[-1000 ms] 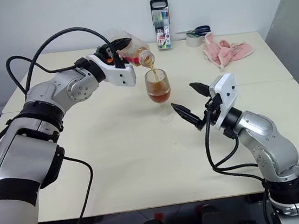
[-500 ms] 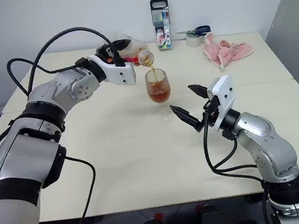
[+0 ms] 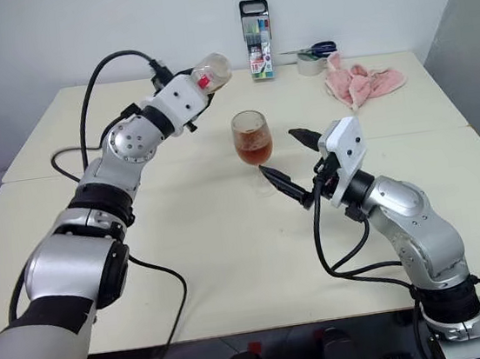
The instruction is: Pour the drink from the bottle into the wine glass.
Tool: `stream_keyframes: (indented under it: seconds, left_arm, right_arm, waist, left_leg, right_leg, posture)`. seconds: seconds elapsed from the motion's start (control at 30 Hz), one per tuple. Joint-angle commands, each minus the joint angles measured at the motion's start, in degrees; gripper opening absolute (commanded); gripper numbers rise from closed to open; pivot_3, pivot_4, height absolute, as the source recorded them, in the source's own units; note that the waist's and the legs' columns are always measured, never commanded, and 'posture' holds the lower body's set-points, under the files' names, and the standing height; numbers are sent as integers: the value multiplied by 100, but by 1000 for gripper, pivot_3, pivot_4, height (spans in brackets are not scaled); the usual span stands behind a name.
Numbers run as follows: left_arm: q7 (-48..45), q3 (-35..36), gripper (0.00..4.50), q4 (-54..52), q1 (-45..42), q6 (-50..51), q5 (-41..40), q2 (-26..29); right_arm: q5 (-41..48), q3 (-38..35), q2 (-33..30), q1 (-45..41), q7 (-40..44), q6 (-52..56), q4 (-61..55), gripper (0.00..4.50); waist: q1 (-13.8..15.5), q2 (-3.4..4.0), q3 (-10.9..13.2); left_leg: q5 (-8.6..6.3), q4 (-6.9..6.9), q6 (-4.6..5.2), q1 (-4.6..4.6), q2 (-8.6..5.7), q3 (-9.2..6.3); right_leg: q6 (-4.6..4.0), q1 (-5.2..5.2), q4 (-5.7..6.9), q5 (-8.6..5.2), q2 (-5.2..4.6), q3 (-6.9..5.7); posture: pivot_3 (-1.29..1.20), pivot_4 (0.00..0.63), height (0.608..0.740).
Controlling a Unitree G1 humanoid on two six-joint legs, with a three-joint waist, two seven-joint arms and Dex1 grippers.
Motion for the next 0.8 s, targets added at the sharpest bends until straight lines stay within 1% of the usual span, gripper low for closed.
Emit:
stream_keyframes:
  seconds: [0.03,0.13,0.2,0.27,0.37,0.43,0.53,0.63,0.73,0.8]
  left_arm:
    - [-390,689,1672,-839,333,941,-878,118]
    - [-540,1098,1671,-1462,791,1786,-1351,198]
    - [-672,1483,1671,-1920,1241,2499,-1798,272]
    - [-747,1724,1671,-2478,1672,3131,-2113,322]
    - [-626,2042,1671,-3368,2298,3965,-2495,318]
    - [-557,2151,1671,-3861,2663,4278,-2617,307]
    - [-492,2195,1671,-4374,3170,4506,-2658,317]
    - [-419,2230,1671,-4560,3374,4566,-2697,297]
    - [-429,2184,1671,-4652,3608,4420,-2632,311]
    - [-433,2161,2402,-4668,3746,4358,-2584,336]
  right_arm:
    - [122,243,-157,-213,144,366,-481,4500]
    - [160,424,-277,-306,226,661,-626,4500]
    - [194,562,-328,-413,331,833,-634,4500]
    - [192,672,-368,-493,426,905,-632,4500]
    - [161,779,-379,-584,517,935,-570,4500]
    - [134,821,-378,-623,567,935,-530,4500]
    - [110,893,-343,-709,623,926,-439,4500]
    - [93,930,-320,-748,669,908,-380,4500]
    - [72,967,-294,-780,703,883,-323,4500]
    - [61,972,-282,-797,728,877,-298,4500]
  waist:
    - [-12,0,0]
    - [-50,0,0]
    - [-77,0,-2]
    - [-107,0,-2]
    - [-107,-2,-4]
    - [-92,-6,-6]
    - [-74,-9,-8]
    - [-49,-12,-10]
    - [-21,-12,-10]
    - [0,-12,-11]
  left_leg:
    - [1,0,-3,0,0,0]
    - [2,1,-3,0,1,-4]
    - [2,3,-3,-1,1,-9]
    - [2,4,-3,0,0,-9]
    - [2,5,-4,0,1,-15]
    - [2,10,-5,-4,0,-20]
    - [3,13,-5,-6,-1,-23]
    - [2,15,-4,-4,-1,-21]
    - [2,18,-3,-3,-1,-17]
    - [1,17,-2,-3,1,-15]
  right_leg:
    - [0,0,0,0,0,0]
    - [0,0,2,0,0,0]
    - [0,0,1,0,0,-2]
    - [0,0,2,0,-1,-1]
    - [-1,1,1,0,-1,-2]
    - [-1,1,1,1,-2,-5]
    - [-1,4,1,1,-5,-5]
    - [-1,5,1,1,-4,-6]
    - [-1,6,1,1,-4,-3]
    - [-1,6,0,1,-4,-3]
  posture:
    - [0,150,740]
    - [0,150,740]
    - [0,150,740]
    - [0,150,740]
    - [0,150,740]
    - [0,150,740]
    - [0,150,740]
    - [0,150,740]
    - [0,150,740]
    - [0,150,740]
